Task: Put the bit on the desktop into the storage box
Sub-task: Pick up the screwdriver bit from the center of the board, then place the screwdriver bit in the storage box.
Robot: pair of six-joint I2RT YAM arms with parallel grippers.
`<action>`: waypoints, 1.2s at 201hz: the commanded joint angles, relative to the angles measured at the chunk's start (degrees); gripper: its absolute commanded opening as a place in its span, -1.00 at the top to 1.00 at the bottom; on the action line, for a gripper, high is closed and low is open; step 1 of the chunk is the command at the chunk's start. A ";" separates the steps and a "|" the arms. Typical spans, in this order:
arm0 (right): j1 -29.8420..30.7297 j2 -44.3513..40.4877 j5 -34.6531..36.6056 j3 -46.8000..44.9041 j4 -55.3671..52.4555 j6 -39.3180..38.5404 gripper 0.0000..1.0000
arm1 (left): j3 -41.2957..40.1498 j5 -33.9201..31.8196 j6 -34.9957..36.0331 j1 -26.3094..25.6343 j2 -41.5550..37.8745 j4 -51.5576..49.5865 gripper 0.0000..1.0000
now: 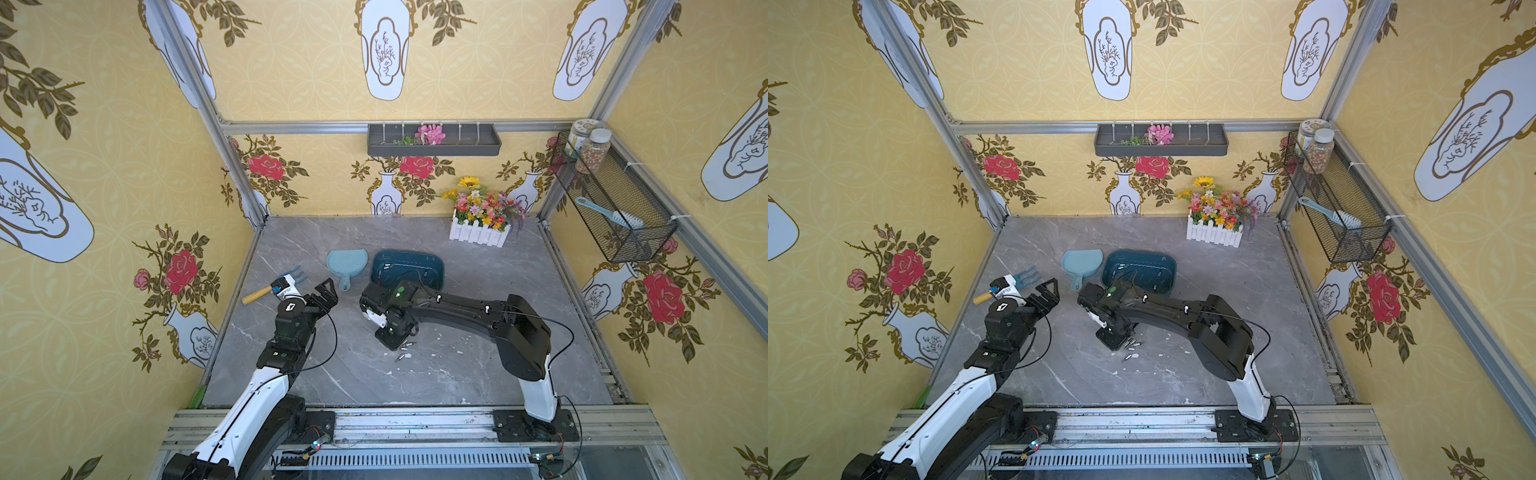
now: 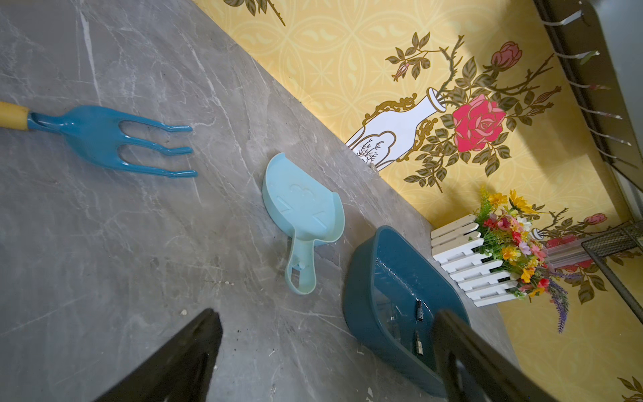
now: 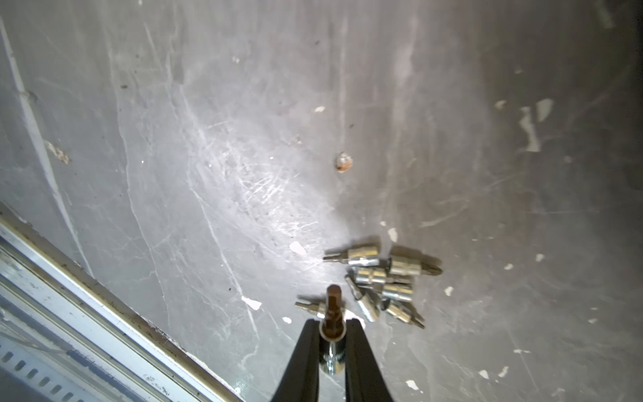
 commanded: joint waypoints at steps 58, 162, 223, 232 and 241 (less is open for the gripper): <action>-12.93 -2.38 3.40 3.22 -0.08 -5.51 0.75 | 0.08 1.06 -0.22 0.08 1.73 1.42 -1.00; -25.33 5.72 6.20 13.12 1.59 -8.77 0.74 | 1.09 1.47 -0.16 0.13 3.27 0.62 -1.00; -26.62 10.45 7.57 17.24 1.46 -9.64 0.74 | 1.00 1.51 -0.03 0.13 2.72 -0.28 -1.00; -26.76 10.72 7.62 17.60 1.59 -9.68 0.74 | 0.94 1.44 -0.04 0.17 2.63 -0.38 -1.00; -26.80 11.03 7.64 17.79 1.59 -9.68 0.74 | 0.93 1.42 -0.04 0.13 2.56 -0.40 -1.00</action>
